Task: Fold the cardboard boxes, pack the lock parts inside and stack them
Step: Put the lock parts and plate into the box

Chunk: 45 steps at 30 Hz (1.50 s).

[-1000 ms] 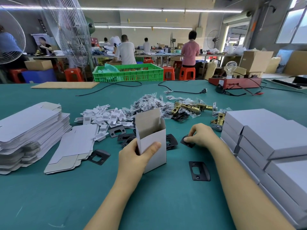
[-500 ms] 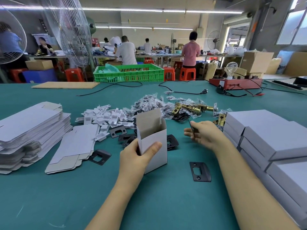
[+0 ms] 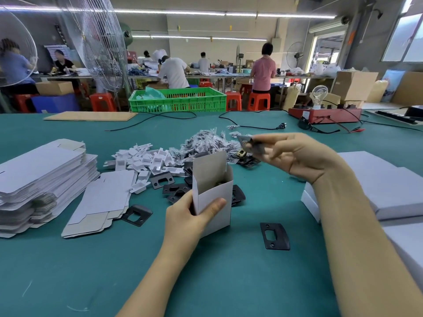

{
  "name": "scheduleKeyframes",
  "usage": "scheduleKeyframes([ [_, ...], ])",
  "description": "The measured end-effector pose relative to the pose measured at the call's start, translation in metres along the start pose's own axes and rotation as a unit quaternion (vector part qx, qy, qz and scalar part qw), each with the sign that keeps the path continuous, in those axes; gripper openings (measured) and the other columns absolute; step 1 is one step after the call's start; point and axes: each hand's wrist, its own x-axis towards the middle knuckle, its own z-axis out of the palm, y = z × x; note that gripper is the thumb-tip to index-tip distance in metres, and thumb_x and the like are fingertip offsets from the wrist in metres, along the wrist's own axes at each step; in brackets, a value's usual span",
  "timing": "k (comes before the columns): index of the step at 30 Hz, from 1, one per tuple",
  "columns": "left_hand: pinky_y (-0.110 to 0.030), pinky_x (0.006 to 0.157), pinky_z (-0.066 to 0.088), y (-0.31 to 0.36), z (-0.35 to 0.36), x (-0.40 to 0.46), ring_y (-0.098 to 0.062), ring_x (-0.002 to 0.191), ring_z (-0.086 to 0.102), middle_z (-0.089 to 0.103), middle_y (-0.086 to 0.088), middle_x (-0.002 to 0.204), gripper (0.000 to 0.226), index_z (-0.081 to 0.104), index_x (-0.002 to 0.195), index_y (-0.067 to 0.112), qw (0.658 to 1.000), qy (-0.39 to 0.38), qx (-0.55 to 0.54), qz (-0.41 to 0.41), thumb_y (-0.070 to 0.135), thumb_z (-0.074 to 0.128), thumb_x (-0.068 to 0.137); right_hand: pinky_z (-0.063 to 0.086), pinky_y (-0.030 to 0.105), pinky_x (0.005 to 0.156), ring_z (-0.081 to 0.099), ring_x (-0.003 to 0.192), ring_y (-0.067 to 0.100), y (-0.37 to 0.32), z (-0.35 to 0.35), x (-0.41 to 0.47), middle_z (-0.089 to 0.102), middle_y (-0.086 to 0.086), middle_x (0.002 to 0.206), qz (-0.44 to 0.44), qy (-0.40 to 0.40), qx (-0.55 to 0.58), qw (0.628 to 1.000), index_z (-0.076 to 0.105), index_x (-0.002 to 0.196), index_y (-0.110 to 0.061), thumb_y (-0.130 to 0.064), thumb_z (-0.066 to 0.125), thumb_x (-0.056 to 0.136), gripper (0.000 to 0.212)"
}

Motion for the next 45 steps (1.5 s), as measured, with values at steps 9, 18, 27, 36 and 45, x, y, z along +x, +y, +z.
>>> scheduleKeyframes([
  [9,-0.019,0.063,0.049,-0.001,0.0,0.0,-0.003,0.075,0.065,0.073,0.016,0.082,0.018,0.072,0.083,0.034,1.0,0.003,0.006,0.003,0.041,0.082,0.069,0.053,0.02,0.051,0.069,0.059,0.017,-0.033,0.044,-0.041,0.073,0.01,0.073,-0.16,-0.033,-0.328,0.931,0.072,0.091,-0.007,-0.019,0.073,0.068,0.027],
  [18,-0.01,0.059,0.046,0.001,-0.001,0.0,0.004,0.073,0.063,0.073,0.019,0.083,0.016,0.071,0.086,0.036,1.0,-0.007,-0.001,-0.008,0.03,0.081,0.076,0.031,0.013,0.046,0.045,0.052,0.0,-0.009,0.08,-0.022,0.05,-0.013,0.06,-0.182,-0.054,-0.668,0.719,0.065,0.097,-0.021,-0.023,0.057,0.096,0.009],
  [27,-0.012,0.056,0.045,0.0,-0.001,0.0,0.001,0.068,0.061,0.072,0.016,0.08,0.015,0.071,0.08,0.038,1.0,-0.002,-0.016,-0.007,0.029,0.083,0.076,0.031,0.017,0.055,0.044,0.066,0.007,0.005,0.092,-0.019,0.046,-0.013,0.072,-0.124,-0.108,-0.754,0.636,0.062,0.111,-0.019,-0.021,0.05,0.099,0.017],
  [36,-0.016,0.063,0.052,0.0,-0.001,0.001,-0.002,0.081,0.067,0.074,0.019,0.088,0.022,0.071,0.091,0.039,1.0,-0.01,-0.012,-0.005,0.029,0.082,0.076,0.035,0.011,0.054,0.049,0.066,-0.002,-0.003,0.083,-0.02,0.051,-0.017,0.07,-0.147,-0.086,-0.698,0.696,0.069,0.103,-0.024,-0.023,0.053,0.098,0.017],
  [45,-0.02,0.069,0.057,-0.004,-0.002,0.003,-0.002,0.083,0.069,0.074,0.019,0.088,0.027,0.07,0.089,0.038,1.0,-0.014,-0.011,-0.006,0.022,0.085,0.072,0.035,0.018,0.047,0.047,0.047,0.004,-0.008,0.026,-0.001,0.061,-0.002,0.063,-0.114,0.094,-0.628,0.764,0.069,0.091,-0.016,-0.028,0.054,0.096,0.019],
])
